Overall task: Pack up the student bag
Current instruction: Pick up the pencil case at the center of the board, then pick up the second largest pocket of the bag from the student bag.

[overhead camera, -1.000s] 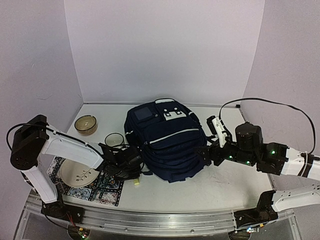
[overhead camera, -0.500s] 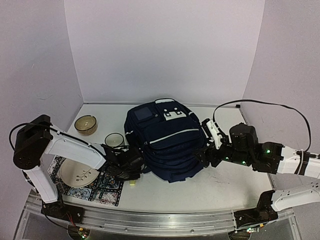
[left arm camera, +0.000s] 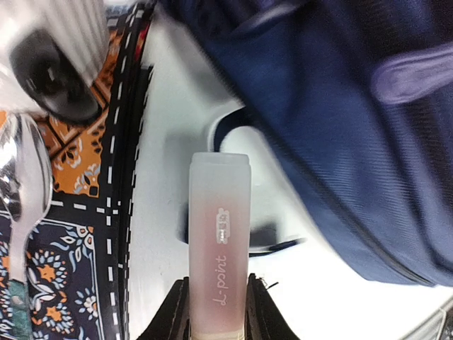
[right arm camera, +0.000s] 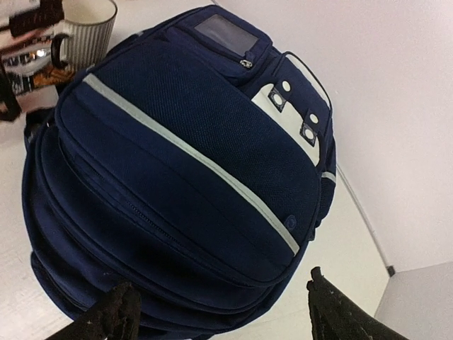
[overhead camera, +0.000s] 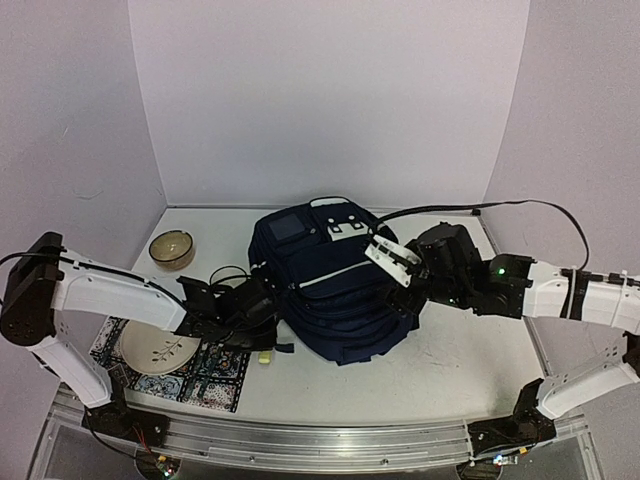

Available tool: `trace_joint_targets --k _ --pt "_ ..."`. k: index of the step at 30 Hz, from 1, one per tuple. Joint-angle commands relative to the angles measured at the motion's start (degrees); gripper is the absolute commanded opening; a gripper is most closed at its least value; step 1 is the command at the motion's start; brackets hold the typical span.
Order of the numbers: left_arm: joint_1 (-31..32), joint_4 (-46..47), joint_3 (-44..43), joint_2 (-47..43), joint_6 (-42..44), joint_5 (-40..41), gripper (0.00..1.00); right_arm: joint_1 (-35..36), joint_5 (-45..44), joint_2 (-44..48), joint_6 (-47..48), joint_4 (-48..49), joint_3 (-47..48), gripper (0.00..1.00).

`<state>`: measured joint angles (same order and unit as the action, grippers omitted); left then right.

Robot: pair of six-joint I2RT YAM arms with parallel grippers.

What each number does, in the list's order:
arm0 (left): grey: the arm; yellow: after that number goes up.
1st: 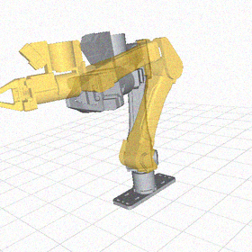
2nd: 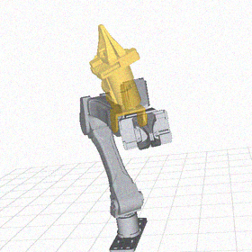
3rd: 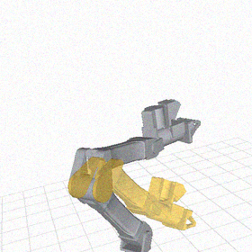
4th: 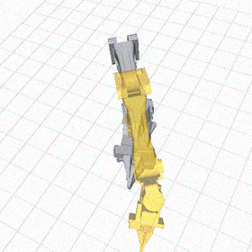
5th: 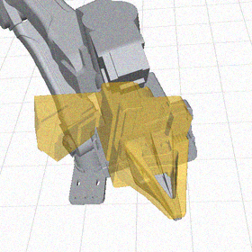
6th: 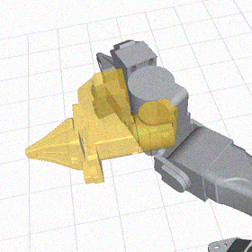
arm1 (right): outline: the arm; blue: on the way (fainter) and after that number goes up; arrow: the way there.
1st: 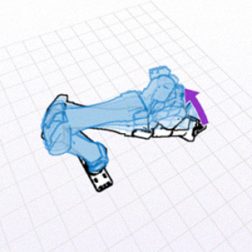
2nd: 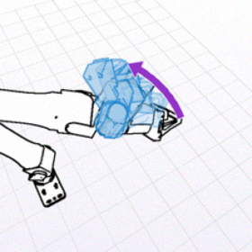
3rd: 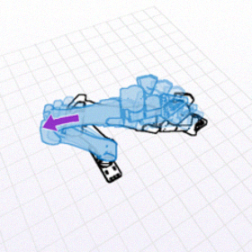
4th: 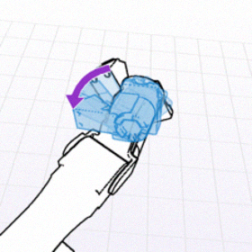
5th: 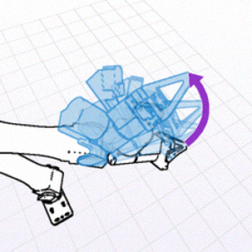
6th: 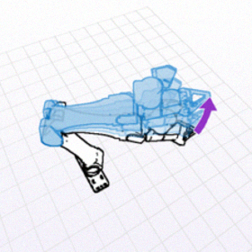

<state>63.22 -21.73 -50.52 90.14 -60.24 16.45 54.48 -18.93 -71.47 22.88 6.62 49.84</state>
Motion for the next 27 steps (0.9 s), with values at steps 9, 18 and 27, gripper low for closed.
trace_joint_targets --k 9,18,27 --pt "0.2 -2.1 -2.2 -10.8 16.3 0.1 0.00 -0.6 -6.2 -9.4 20.5 -2.2 8.7 0.74" --pt "0.2 -2.0 -4.6 -14.7 24.7 0.2 0.00 -0.7 -8.0 -15.4 23.7 -2.2 12.5 0.74" --pt "0.2 -1.9 -5.9 -17.0 30.6 0.4 0.00 -1.2 -8.0 -17.0 23.9 -2.3 14.4 0.69"
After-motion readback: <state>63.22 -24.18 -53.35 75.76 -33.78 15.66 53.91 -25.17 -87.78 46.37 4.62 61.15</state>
